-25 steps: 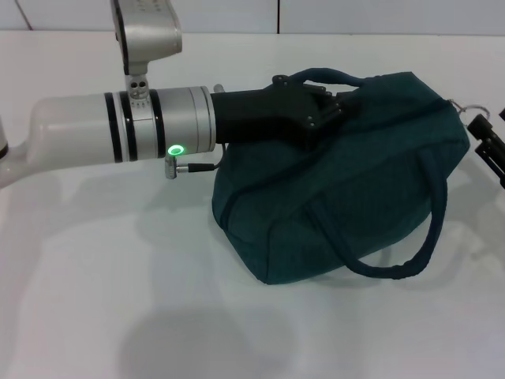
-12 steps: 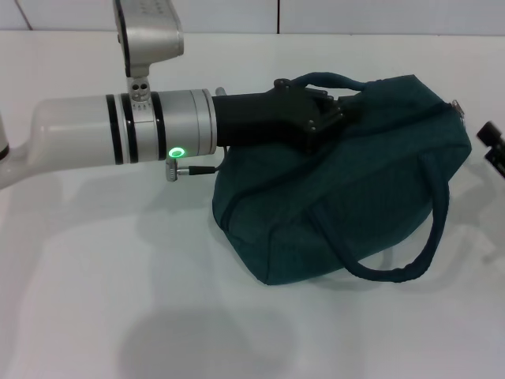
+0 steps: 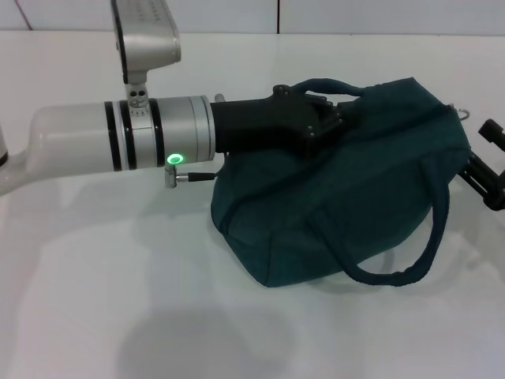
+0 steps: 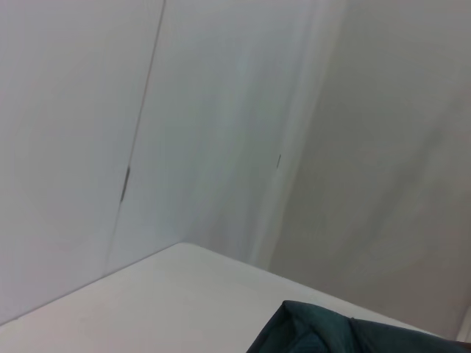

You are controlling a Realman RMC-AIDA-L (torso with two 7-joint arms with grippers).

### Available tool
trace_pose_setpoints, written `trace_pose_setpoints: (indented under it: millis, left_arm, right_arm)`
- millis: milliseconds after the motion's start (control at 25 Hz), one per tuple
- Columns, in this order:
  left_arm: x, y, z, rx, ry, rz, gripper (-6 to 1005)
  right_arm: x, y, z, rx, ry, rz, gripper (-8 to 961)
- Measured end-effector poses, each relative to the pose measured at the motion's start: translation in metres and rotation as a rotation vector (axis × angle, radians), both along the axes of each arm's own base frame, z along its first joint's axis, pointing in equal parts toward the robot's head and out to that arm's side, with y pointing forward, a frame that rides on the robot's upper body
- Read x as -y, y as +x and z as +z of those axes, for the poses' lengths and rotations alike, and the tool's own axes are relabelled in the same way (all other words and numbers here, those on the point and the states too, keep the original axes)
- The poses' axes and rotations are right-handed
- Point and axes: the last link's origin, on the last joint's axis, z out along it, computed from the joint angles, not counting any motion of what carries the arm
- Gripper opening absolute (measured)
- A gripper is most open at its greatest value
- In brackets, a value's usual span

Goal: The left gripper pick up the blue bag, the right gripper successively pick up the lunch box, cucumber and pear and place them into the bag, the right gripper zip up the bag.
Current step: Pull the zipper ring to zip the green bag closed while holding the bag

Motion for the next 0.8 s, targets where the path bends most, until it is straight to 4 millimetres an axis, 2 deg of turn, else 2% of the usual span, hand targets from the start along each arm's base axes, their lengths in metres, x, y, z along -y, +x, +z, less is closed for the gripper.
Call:
trace_pose_setpoints:
  millis: [680,800]
  left_arm:
    - [0.007,-0.004,0.001,0.026,-0.017,0.004,52]
    - [0.008,-0.004,0.002,0.034,-0.018,0.004,52]
  right_arm:
    - [-0.018,-0.002,0.003,0.035,0.001,-0.013,613]
    - [-0.022,-0.005,0.004,0.038,-0.002,0.001,580]
